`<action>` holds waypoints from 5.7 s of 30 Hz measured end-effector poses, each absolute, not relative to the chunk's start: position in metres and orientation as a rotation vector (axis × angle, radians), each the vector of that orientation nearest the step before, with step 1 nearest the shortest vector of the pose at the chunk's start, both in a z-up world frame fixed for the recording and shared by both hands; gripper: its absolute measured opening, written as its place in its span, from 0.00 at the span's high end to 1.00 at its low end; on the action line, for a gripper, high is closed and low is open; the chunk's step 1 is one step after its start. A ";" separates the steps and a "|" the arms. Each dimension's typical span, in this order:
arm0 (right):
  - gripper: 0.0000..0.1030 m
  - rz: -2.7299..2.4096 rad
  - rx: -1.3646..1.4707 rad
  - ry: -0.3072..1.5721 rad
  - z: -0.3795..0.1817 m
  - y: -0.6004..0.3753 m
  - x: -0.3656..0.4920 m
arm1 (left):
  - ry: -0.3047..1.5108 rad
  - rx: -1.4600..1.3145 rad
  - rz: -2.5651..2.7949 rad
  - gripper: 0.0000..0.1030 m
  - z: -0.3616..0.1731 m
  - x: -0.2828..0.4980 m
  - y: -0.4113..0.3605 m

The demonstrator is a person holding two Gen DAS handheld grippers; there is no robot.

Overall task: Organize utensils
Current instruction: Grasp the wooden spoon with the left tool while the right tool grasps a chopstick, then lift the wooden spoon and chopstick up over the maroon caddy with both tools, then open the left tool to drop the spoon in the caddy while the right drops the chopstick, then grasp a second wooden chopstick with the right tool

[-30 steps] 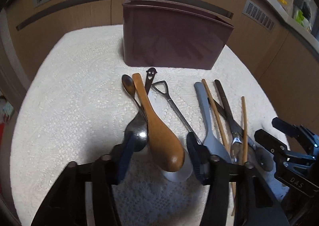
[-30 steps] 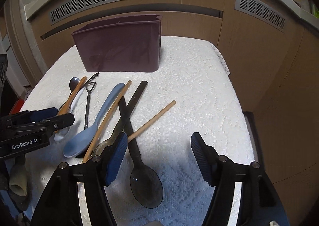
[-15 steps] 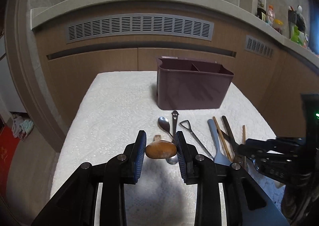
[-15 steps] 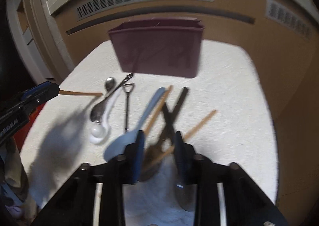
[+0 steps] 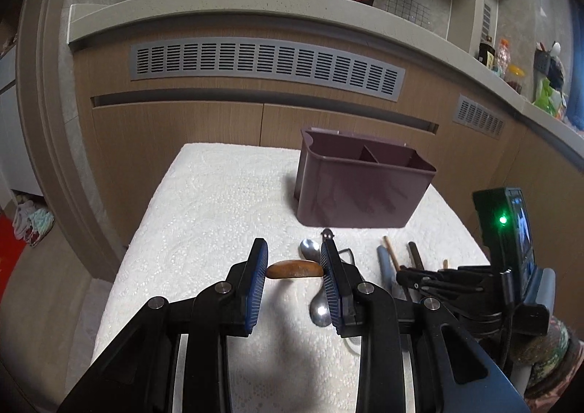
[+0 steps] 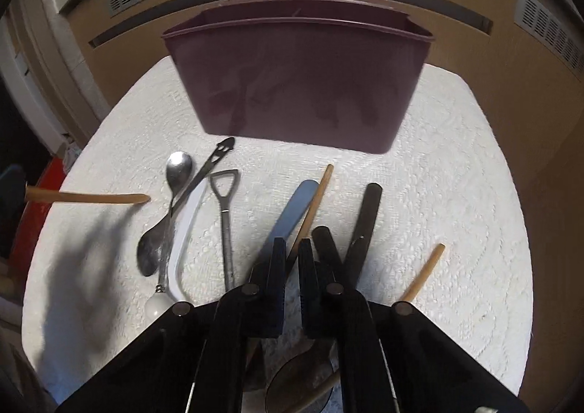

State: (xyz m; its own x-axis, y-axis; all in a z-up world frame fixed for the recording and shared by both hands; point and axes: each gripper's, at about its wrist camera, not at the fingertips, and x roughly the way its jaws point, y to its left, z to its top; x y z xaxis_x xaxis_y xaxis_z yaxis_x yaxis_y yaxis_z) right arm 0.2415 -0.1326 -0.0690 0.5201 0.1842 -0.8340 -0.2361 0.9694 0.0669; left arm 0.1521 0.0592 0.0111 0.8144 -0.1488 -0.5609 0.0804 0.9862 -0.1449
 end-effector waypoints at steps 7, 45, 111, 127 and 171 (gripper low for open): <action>0.96 0.312 0.036 0.880 -0.033 -0.163 0.211 | 0.572 -0.103 -0.128 0.70 0.027 0.147 0.057; 0.53 0.235 0.037 0.602 0.086 -0.225 0.269 | 0.330 -0.108 -0.313 0.70 0.164 0.251 0.018; 0.16 0.158 -0.087 0.569 0.041 -0.201 0.229 | 0.636 -0.148 -0.192 0.40 0.030 0.226 0.029; 0.13 0.034 -0.105 0.627 -0.011 -0.234 0.152 | 0.779 0.041 -0.321 0.51 -0.048 0.119 -0.044; 0.96 0.222 0.004 0.954 -0.058 -0.183 0.213 | 0.671 -0.104 -0.282 0.72 -0.013 0.191 -0.004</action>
